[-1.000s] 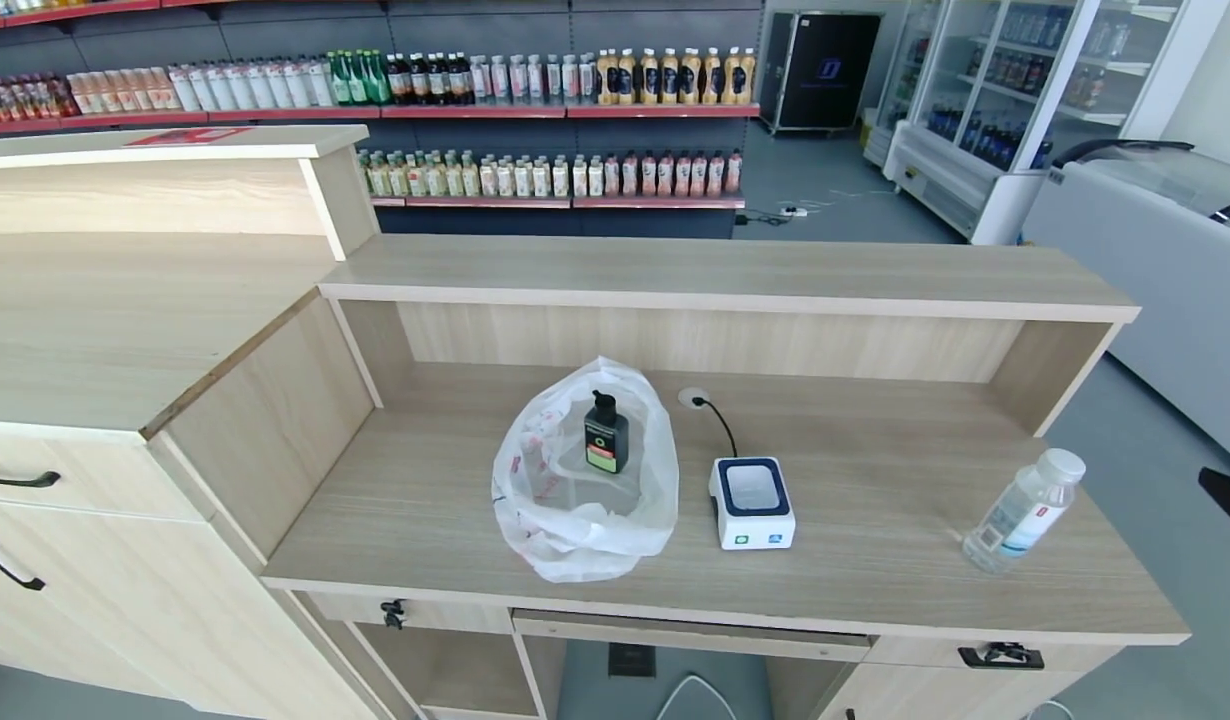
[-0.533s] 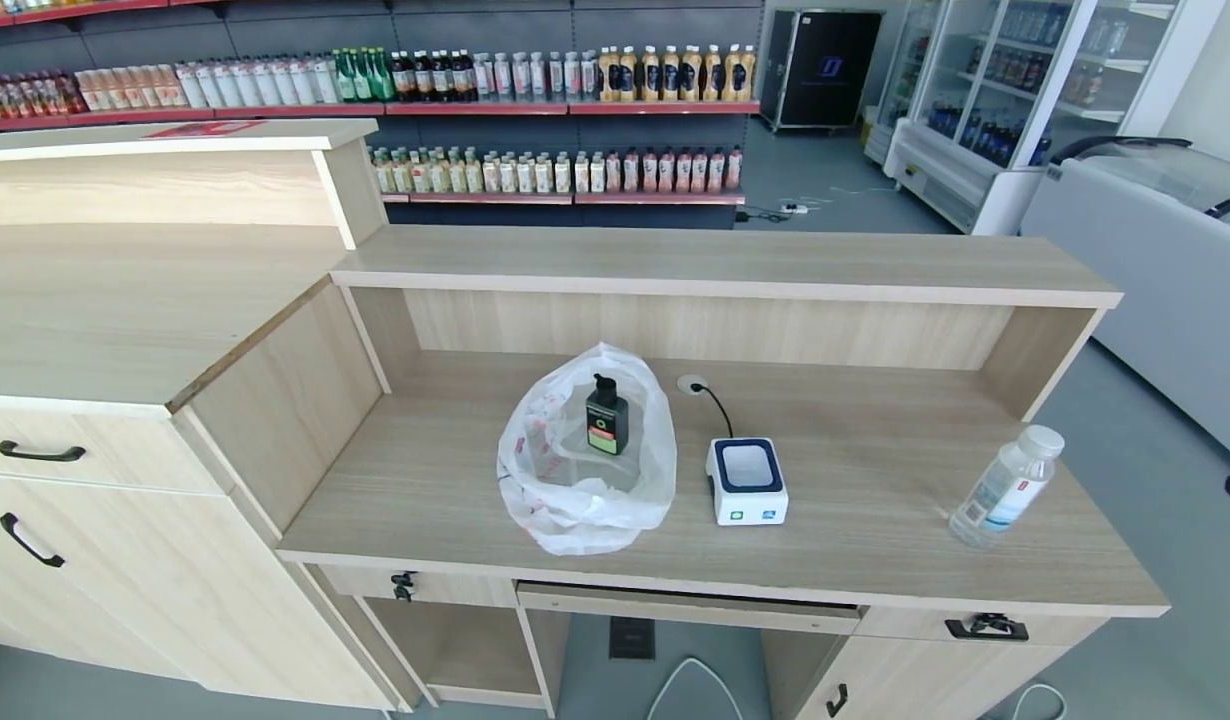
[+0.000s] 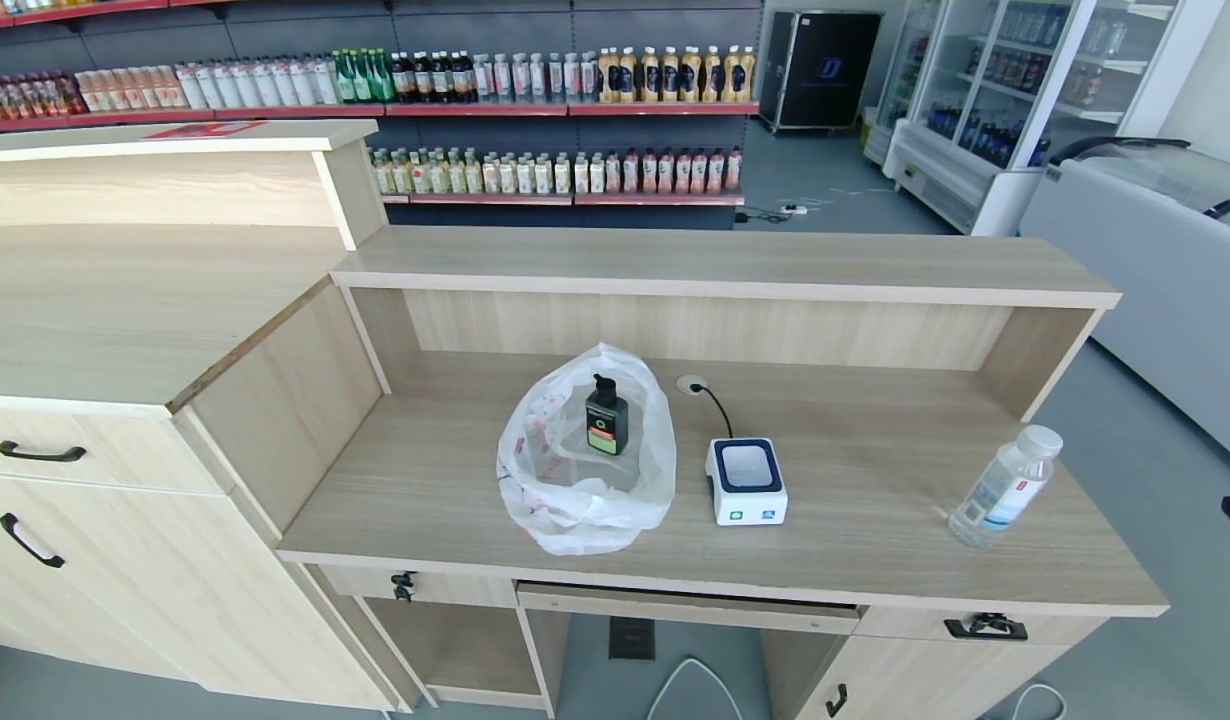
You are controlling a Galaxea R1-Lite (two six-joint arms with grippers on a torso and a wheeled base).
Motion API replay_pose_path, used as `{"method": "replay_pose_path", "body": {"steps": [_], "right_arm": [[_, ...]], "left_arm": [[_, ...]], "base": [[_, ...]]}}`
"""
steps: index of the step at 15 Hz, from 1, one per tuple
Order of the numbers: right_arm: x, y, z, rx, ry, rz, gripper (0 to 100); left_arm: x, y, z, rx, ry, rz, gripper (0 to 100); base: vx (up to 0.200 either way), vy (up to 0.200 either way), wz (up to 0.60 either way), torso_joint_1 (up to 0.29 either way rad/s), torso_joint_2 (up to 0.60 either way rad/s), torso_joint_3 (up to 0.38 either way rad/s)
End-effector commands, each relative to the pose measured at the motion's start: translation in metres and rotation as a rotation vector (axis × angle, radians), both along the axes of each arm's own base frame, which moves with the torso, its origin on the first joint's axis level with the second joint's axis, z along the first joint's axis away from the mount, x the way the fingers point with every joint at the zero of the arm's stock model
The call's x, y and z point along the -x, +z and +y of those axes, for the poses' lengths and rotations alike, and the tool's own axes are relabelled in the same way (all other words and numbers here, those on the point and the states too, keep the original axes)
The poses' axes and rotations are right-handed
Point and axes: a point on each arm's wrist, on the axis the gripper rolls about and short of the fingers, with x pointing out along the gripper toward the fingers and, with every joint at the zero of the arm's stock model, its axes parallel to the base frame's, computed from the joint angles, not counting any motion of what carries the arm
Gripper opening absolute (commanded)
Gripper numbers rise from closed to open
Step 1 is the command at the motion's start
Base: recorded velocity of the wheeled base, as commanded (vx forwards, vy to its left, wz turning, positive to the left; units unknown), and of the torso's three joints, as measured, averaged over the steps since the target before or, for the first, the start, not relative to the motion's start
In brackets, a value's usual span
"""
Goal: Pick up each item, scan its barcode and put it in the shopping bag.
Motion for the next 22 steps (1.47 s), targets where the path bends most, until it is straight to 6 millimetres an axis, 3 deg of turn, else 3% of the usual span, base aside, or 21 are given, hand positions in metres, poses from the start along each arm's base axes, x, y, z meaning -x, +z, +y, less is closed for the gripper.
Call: {"method": "replay_pose_path", "body": {"steps": [1,7,19,22], "right_arm": [[-0.021,-0.025,-0.014,-0.015,0.037,0.074,100],[-0.065,-0.059,-0.044,0.049,0.221,0.143,100],[-0.092,-0.109,-0.06,0.154,0.529,0.116,100],[-0.098,-0.114,-0.063,0.172,0.562,0.082,100]], "left_arm": [[0.0,0.0,0.0,0.001,0.002,0.0,100],[0.0,0.0,0.0,0.001,0.002,0.0,100],[0.0,0.0,0.0,0.001,0.002,0.0,100],[0.0,0.0,0.0,0.001,0.002,0.0,100]], "base": [[0.0,0.0,0.0,0.0,0.0,0.0],[0.0,0.0,0.0,0.0,0.0,0.0],[0.0,0.0,0.0,0.0,0.0,0.0],[0.0,0.0,0.0,0.0,0.0,0.0]]}}
